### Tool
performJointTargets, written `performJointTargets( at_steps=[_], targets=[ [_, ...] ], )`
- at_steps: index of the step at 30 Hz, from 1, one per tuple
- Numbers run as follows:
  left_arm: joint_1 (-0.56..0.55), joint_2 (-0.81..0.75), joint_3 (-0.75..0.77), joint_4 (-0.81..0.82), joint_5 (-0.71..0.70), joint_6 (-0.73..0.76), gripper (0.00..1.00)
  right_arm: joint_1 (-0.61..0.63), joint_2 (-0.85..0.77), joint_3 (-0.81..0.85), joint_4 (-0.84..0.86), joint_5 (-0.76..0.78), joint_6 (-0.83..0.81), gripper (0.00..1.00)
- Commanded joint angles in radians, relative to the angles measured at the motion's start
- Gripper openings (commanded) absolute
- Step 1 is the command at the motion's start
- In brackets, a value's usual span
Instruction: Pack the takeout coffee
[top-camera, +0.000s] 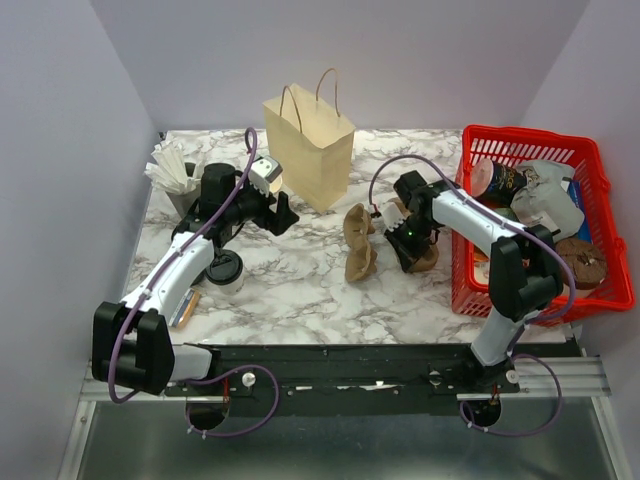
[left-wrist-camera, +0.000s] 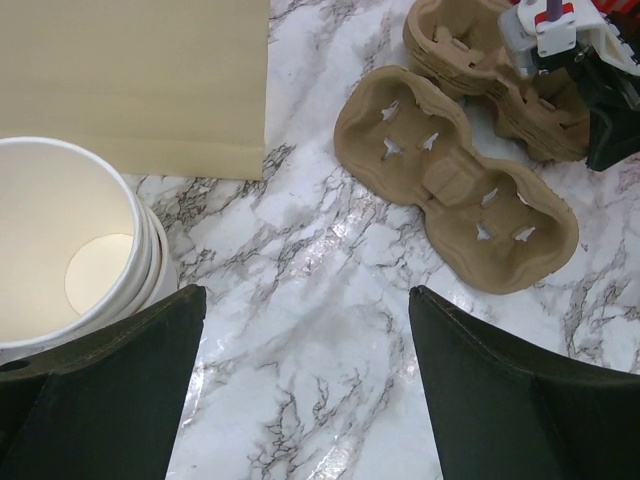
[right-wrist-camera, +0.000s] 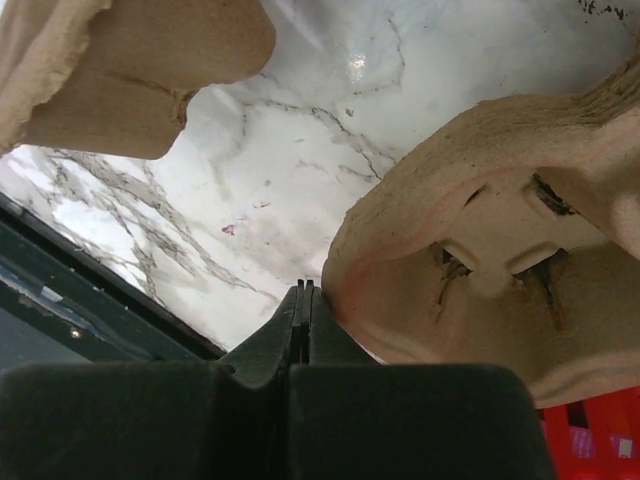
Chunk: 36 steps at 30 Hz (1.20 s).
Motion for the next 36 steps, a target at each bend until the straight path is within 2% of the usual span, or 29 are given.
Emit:
performJointTargets(
  at_steps=[1,5,10,12,15,16,17,20,22,23,25,26,28,32,36],
  targets=[
    [0.007,0.015,0.036,-0.008,-0.017,-0.006,0.91,0.000,-0.020,-0.026,0.094,0.134,0.028,0.01],
    [0.007,0.019,0.035,0.005,-0.014,-0.019,0.91,-0.005,-0.042,0.016,0.220,0.250,0.068,0.01],
    [0.007,0.013,0.035,0.011,-0.010,-0.026,0.91,-0.060,0.076,0.158,0.226,0.319,0.080,0.01],
    [0.009,0.007,0.032,0.011,-0.010,-0.029,0.91,-0.078,0.093,0.220,0.206,0.288,0.082,0.01],
    [0.007,-0.011,0.021,0.006,-0.008,-0.029,0.91,-0.077,0.069,0.249,0.150,0.089,0.073,0.01],
    [0.007,-0.022,0.015,0.003,-0.008,-0.029,0.91,-0.078,0.039,0.246,0.142,-0.008,0.080,0.06],
    [0.007,-0.027,0.012,0.002,-0.007,-0.027,0.91,-0.074,0.023,0.241,0.130,-0.056,0.103,0.24],
    [0.009,-0.040,0.003,-0.006,-0.008,-0.019,0.91,-0.055,-0.012,0.241,0.099,-0.198,0.131,0.40],
    [0.009,-0.044,-0.002,-0.009,-0.008,-0.018,0.91,-0.042,-0.026,0.232,0.104,-0.201,0.152,0.47],
    [0.009,-0.045,-0.004,-0.009,-0.010,-0.018,0.91,-0.025,-0.025,0.229,0.107,-0.192,0.178,0.54],
    [0.009,-0.047,-0.008,0.001,-0.008,-0.026,0.91,-0.009,-0.012,0.231,0.097,-0.190,0.189,0.56],
    [0.009,-0.045,-0.013,0.003,-0.008,-0.036,0.91,0.004,-0.003,0.228,0.099,-0.178,0.209,0.61],
    [0.009,-0.047,-0.019,0.012,-0.005,-0.047,0.91,0.015,0.030,0.229,0.101,-0.172,0.240,0.65],
    [0.007,-0.057,-0.025,0.000,-0.001,-0.047,0.91,0.060,0.086,0.232,0.073,-0.152,0.261,0.65],
    [0.009,-0.065,-0.014,-0.032,-0.011,0.009,0.91,0.069,0.116,0.218,0.056,-0.216,0.258,0.63]
  ],
)
